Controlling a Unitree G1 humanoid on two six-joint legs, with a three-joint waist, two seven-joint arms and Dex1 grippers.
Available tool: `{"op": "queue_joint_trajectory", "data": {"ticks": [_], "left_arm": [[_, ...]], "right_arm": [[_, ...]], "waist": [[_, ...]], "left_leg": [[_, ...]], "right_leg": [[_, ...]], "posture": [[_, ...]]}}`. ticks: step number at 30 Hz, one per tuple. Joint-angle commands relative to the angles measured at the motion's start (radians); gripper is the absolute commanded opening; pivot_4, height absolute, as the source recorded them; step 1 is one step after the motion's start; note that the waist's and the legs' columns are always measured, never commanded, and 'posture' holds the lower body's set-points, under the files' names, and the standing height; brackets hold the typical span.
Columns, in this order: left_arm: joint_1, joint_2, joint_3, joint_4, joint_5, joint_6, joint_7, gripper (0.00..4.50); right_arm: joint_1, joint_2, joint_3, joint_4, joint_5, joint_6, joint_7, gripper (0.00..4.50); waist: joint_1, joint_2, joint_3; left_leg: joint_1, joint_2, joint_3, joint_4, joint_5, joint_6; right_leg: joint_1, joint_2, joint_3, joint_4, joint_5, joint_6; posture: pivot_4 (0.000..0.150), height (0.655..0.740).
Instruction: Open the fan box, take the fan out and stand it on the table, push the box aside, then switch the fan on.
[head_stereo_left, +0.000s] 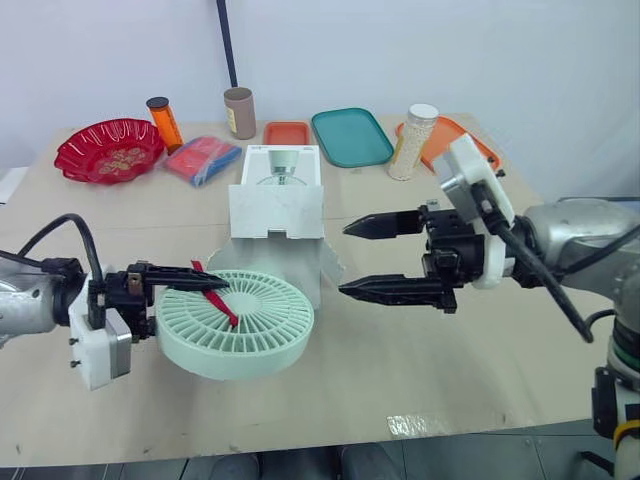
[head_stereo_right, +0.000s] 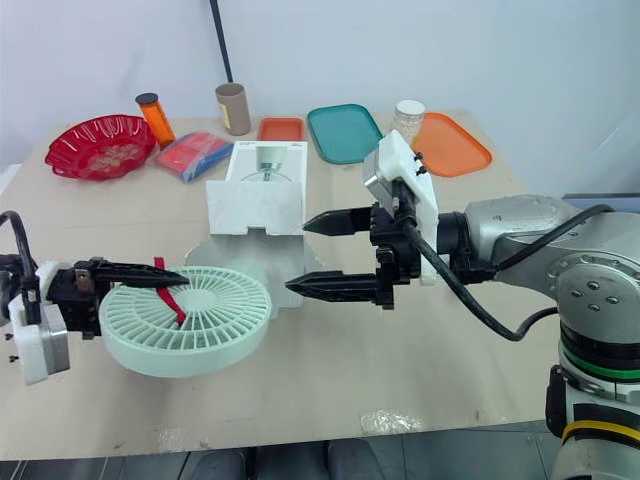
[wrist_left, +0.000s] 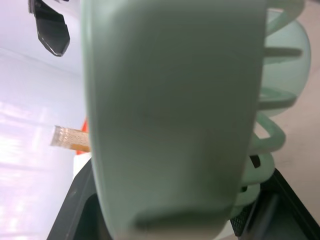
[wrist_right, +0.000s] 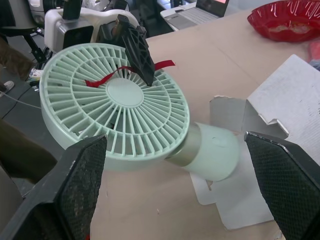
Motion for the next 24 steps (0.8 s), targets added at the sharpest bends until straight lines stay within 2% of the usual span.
{"op": "queue_joint_trajectory", "data": {"ticks": [1, 5, 7, 10, 16, 24], "left_arm": [[0.131, 0.070, 0.155, -0.065, -0.135, 0.004, -0.082, 1.95], [0.316, 0.049, 0.369, -0.090, -0.229, 0.115, -0.209, 1.95], [0.411, -0.004, 0.525, -0.129, -0.266, 0.221, -0.282, 1.95], [0.489, -0.097, 0.682, -0.165, -0.257, 0.325, -0.383, 1.95], [0.434, -0.218, 0.772, -0.159, -0.192, 0.499, -0.411, 1.95], [0.392, -0.305, 0.877, -0.128, -0.111, 0.673, -0.428, 1.95]], "right_arm": [[-0.008, -0.016, -0.038, -0.025, 0.004, -0.039, 0.006, 4.50], [-0.007, -0.024, -0.034, -0.021, -0.015, -0.063, 0.018, 4.50], [-0.009, -0.026, -0.033, -0.019, -0.021, -0.074, 0.022, 4.50], [-0.006, -0.041, -0.027, -0.031, -0.057, -0.101, 0.046, 4.50], [0.015, -0.093, -0.002, -0.066, -0.125, -0.148, 0.140, 4.50], [-0.016, -0.090, 0.029, -0.080, -0.147, -0.162, 0.190, 4.50]], "waist": [[0.001, 0.001, 0.000], [0.001, 0.001, 0.000], [0.001, 0.001, 0.001], [0.001, 0.001, 0.001], [0.003, 0.001, 0.001], [0.001, 0.001, 0.001]], "left_leg": [[0.000, 0.000, 0.000, 0.000, 0.000, 0.000], [0.000, 0.000, 0.001, 0.000, 0.000, 0.000], [0.001, 0.000, 0.001, 0.000, 0.000, 0.000], [0.001, 0.001, 0.002, 0.000, -0.001, 0.001], [0.001, 0.001, 0.002, 0.001, -0.002, 0.003], [0.001, 0.002, 0.002, 0.001, -0.003, 0.005]], "right_leg": [[0.000, 0.000, 0.000, 0.000, 0.000, 0.000], [0.000, 0.000, 0.000, 0.000, 0.000, 0.000], [0.000, 0.000, 0.000, 0.000, -0.001, 0.000], [0.000, 0.001, 0.001, 0.000, -0.001, -0.001], [0.001, 0.001, 0.001, -0.001, -0.001, -0.001], [0.000, 0.003, 0.002, -0.001, -0.001, -0.001]], "posture": [[0.150, 0.7400], [0.150, 0.7400], [0.150, 0.7400], [0.150, 0.7400], [0.150, 0.7400], [0.150, 0.7400]]}}
